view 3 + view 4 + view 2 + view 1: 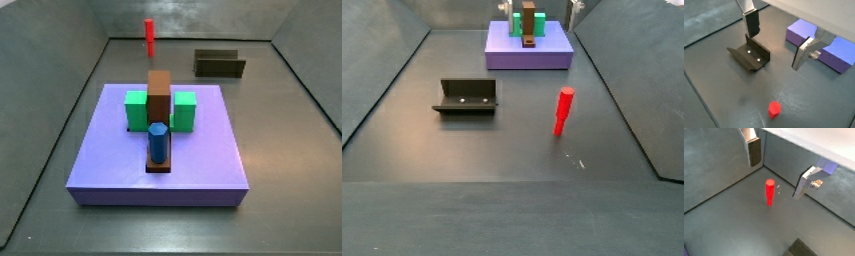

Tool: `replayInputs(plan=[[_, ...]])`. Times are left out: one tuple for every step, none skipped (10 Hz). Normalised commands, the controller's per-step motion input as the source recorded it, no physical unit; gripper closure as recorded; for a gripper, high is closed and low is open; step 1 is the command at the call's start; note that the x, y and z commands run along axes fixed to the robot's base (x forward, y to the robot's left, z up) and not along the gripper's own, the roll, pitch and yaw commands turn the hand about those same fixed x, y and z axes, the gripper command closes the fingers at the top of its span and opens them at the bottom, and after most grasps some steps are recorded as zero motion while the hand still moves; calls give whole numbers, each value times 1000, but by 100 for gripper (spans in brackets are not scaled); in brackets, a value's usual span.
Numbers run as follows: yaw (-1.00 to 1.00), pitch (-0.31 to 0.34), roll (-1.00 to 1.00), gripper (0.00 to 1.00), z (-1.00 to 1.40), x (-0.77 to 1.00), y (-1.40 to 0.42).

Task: Pick up the red object. Move up. Move to above the board. Insert the red object.
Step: Pick up the red object.

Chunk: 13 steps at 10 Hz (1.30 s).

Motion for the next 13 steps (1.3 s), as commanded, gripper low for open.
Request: replayInputs(plan=[[-46, -34, -39, 0, -331, -114, 326], [-149, -53, -106, 0, -626, -274, 723], [-134, -54, -110, 0, -649, -246, 726], [-131, -71, -116, 0, -557, -189, 423], [0, -139, -149, 0, -431, -194, 14], [0, -139, -179, 0, -423, -74, 0], [0, -140, -129, 0, -394, -129, 0], [0, -91, -79, 0, -266, -217, 0], [0, -60, -23, 0, -309, -200, 80], [0, -34, -26, 0, -357, -91, 140], [0, -17, -16, 0, -383, -49, 197], [0, 0, 0, 0, -409, -14, 251], [0, -1, -24, 0, -349, -3, 180]])
